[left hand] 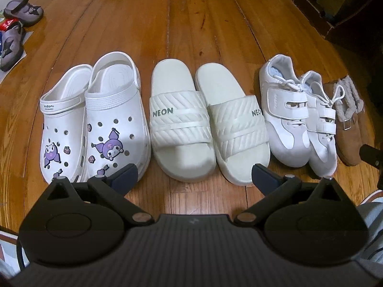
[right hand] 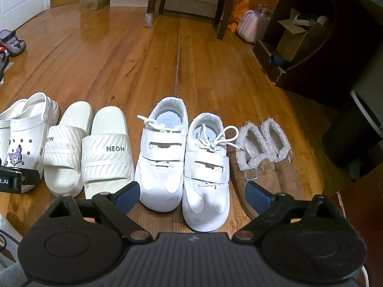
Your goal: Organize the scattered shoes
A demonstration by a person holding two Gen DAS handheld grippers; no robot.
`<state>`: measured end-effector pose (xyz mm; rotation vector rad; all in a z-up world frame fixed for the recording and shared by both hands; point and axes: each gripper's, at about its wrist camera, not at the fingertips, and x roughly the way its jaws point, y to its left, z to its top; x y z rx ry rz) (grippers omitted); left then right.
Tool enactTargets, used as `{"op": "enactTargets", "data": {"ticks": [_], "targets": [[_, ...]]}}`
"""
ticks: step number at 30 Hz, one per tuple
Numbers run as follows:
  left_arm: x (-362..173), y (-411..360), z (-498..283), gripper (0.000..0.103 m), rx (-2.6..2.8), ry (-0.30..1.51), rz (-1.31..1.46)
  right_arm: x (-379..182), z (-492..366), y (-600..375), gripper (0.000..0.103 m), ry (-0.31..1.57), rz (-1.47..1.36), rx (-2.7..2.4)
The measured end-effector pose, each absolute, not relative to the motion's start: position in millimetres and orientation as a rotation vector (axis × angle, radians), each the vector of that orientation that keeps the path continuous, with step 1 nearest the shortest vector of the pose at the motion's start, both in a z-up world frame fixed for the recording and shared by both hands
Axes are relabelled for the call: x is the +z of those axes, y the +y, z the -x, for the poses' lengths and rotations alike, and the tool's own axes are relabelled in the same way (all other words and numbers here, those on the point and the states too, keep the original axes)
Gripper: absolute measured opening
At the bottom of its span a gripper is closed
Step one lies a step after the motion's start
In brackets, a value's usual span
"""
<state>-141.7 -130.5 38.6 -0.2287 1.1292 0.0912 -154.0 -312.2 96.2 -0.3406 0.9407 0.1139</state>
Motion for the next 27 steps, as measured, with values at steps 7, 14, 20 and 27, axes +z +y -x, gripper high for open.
{"op": "enactTargets", "data": {"ticks": [7, 14, 20, 27], "targets": [[35.5, -130.7, 141.7, 0.103, 0.094, 1.125, 0.227, 92.2, 155.4, -313.2, 0.095, 0.944, 0.34, 0.117], [31.0, -129.3, 140.6, 0.103, 0.095, 1.138, 0.226, 88.5, 154.7, -317.2, 0.096, 0.936, 0.331, 0.126], [29.9, -119.6, 141.2, 0.103, 0.086, 1.166, 0.255, 94.7, 137.9, -363.6, 0.096, 0.935, 0.244, 0.161], [25.6, -128.1, 127.7, 0.103, 0.075, 1.184, 0.228, 114.7, 122.7, -443.7, 0.096, 0.904, 0.072, 0.061]]}}
